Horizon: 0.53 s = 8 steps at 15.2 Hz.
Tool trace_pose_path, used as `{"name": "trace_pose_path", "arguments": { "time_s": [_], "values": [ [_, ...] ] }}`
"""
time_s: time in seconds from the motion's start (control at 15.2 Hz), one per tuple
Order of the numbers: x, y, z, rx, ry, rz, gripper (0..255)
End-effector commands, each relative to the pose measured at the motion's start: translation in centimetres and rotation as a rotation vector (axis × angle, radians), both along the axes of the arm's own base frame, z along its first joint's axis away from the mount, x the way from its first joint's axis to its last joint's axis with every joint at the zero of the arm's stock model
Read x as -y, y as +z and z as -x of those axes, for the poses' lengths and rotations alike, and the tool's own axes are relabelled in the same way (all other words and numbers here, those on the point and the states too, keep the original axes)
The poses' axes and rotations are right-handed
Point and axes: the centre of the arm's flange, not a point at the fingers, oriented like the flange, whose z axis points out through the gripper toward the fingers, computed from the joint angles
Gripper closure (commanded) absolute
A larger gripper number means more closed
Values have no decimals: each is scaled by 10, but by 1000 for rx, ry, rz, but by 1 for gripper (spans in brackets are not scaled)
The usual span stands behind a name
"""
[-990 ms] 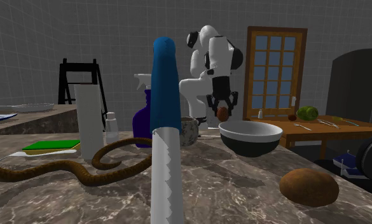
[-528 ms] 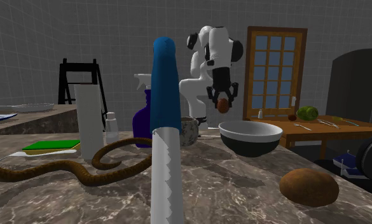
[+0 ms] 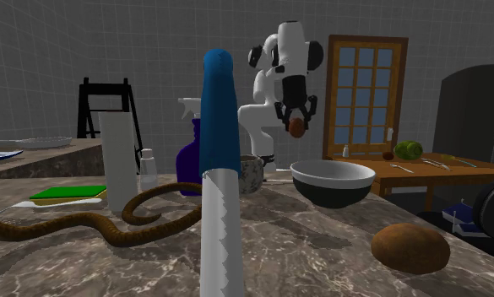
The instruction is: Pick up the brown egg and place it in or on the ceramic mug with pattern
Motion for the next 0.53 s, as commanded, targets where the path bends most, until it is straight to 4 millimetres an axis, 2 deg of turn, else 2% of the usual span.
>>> {"name": "trace_pose_path", "arguments": {
  "time_s": [0.0, 0.46],
  "values": [
    [0, 10, 1, 0, 0, 0, 255],
    [0, 44, 1, 0, 0, 0, 255]
  ]
}}
